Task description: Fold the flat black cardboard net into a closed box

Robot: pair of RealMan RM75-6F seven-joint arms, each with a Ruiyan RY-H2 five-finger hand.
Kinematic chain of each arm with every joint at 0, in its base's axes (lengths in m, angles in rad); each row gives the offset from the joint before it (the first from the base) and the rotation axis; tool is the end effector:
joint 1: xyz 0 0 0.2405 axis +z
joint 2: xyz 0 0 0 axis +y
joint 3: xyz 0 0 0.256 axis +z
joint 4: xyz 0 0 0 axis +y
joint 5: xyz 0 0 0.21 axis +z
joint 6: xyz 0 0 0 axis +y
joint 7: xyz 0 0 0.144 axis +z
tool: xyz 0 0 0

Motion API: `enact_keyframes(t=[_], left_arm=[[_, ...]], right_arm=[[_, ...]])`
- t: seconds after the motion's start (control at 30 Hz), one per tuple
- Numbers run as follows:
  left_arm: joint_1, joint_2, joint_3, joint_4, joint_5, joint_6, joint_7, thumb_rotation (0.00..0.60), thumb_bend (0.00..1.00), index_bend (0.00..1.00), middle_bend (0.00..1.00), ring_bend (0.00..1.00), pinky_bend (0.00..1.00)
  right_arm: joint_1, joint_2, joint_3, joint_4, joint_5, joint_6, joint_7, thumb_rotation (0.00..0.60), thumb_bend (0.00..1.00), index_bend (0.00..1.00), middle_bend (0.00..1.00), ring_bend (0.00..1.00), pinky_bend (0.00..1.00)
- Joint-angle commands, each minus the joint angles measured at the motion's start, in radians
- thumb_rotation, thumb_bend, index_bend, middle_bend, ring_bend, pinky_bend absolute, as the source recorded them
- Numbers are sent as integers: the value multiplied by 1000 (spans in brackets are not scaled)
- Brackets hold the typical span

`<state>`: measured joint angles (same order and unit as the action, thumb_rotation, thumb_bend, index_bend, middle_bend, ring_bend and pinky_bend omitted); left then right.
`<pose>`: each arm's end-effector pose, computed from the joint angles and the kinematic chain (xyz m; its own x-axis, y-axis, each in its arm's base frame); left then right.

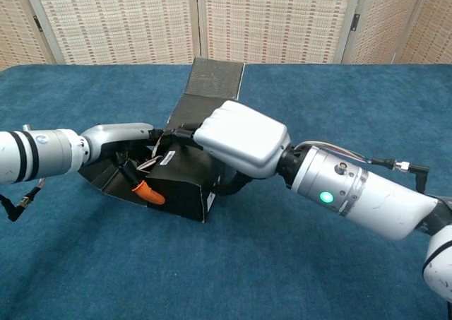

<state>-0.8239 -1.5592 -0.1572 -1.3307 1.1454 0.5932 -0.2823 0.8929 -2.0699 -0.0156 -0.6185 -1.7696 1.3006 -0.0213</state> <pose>-0.1624 0.3539 -0.0520 0.0749 0.6544 0.7524 0.9836 -0.1725 0.0521 -0.0892 -0.3235 -0.1192 0.5138 0.2153 0.8304 -0.3774 -0.8125 0.4442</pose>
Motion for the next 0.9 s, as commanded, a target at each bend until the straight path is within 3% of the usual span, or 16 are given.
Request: enact_keyframes(t=[0.03,0.17,0.4,0.9], left_arm=[[0,2,-1,0,-3,1,5,600,155,184,234,507,517],[1,1,-2,3,-10,-2,8,600,155,190,238,507,517],[3,1,-2,5,-10,-8,6,600,155,180,236,507,515],[4,-2,-6,9,-5,-16,-2,600,153,168,233,507,515]], right_arm=[[-3,3,1,2,0,8,-3,600,151,210,301,735,1000],[-12,5,0,6,2,21,1,600,153,210,273,735,1000],[-17,-2,-23,36,-21,49,30,600,223,319,366,741,1000],[-12,-4,-30,52,-21,35,39,600,240,390,382,743,1000]])
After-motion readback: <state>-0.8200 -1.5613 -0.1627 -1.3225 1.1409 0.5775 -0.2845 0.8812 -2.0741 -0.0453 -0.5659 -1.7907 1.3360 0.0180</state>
